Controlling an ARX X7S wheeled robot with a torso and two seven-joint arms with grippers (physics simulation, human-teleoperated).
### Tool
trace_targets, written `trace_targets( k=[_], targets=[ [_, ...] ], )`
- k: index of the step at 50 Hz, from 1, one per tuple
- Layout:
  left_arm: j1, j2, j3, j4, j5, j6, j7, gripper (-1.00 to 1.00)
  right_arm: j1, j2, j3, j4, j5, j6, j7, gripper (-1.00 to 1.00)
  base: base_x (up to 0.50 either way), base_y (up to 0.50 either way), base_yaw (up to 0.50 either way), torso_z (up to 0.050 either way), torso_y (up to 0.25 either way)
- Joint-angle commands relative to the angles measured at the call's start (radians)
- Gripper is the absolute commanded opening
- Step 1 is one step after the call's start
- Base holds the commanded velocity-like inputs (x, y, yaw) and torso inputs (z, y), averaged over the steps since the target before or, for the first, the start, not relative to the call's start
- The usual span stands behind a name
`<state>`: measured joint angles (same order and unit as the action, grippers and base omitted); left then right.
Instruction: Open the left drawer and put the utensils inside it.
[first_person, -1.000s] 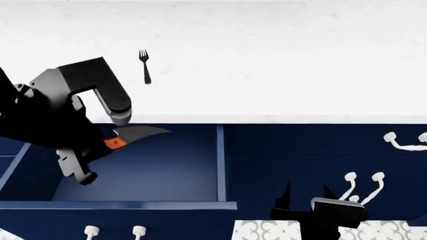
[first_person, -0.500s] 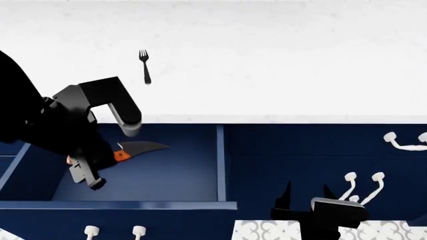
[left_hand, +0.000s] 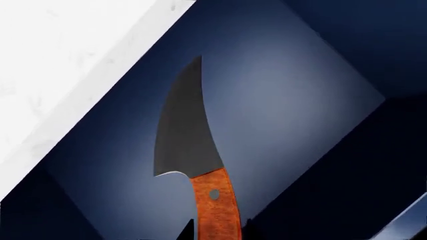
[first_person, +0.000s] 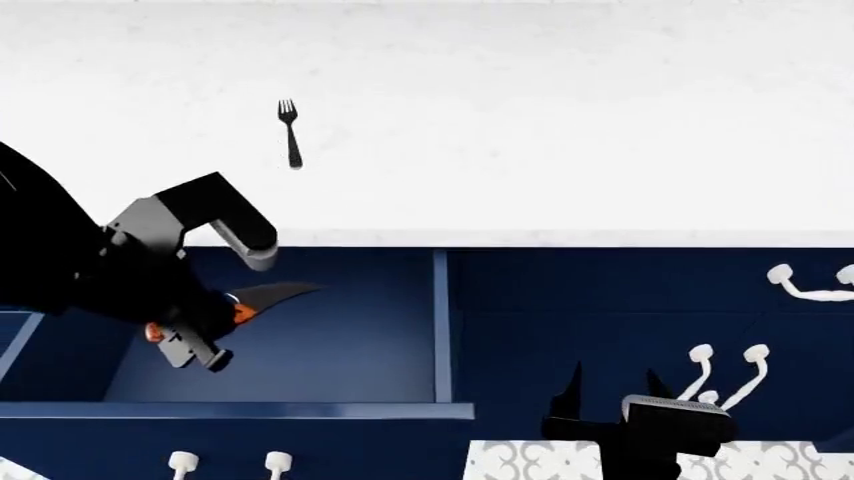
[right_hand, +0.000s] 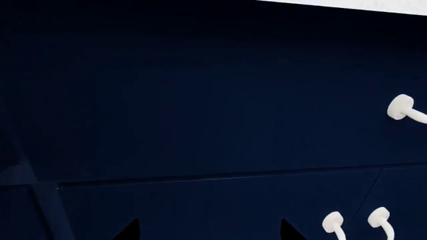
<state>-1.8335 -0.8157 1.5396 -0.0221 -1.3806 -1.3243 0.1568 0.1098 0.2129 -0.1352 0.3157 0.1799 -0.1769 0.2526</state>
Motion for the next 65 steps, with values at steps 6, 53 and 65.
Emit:
trace_targets(
  k=[6,53,65],
  targets=[
    [0.117,-0.021,-0.066,-0.057,-0.033,0.041,-0.120,-1.00,-0.005,0.003,-0.005,-0.008,0.001,-0.003,0.005,1.00,0.00,0.00,0.00,0.000,0.000],
    [0.316,-0.019,-0.163,-0.270,-0.207,0.208,-0.491,-1.00,-0.003,0.013,-0.022,-0.007,0.013,-0.007,0.018,1.00,0.00,0.00,0.00,0.000,0.000],
    [0.379,-0.011,-0.171,-0.302,-0.206,0.277,-0.554,-1.00,-0.002,0.016,-0.026,-0.007,0.017,-0.008,0.021,1.00,0.00,0.00,0.00,0.000,0.001]
  ],
)
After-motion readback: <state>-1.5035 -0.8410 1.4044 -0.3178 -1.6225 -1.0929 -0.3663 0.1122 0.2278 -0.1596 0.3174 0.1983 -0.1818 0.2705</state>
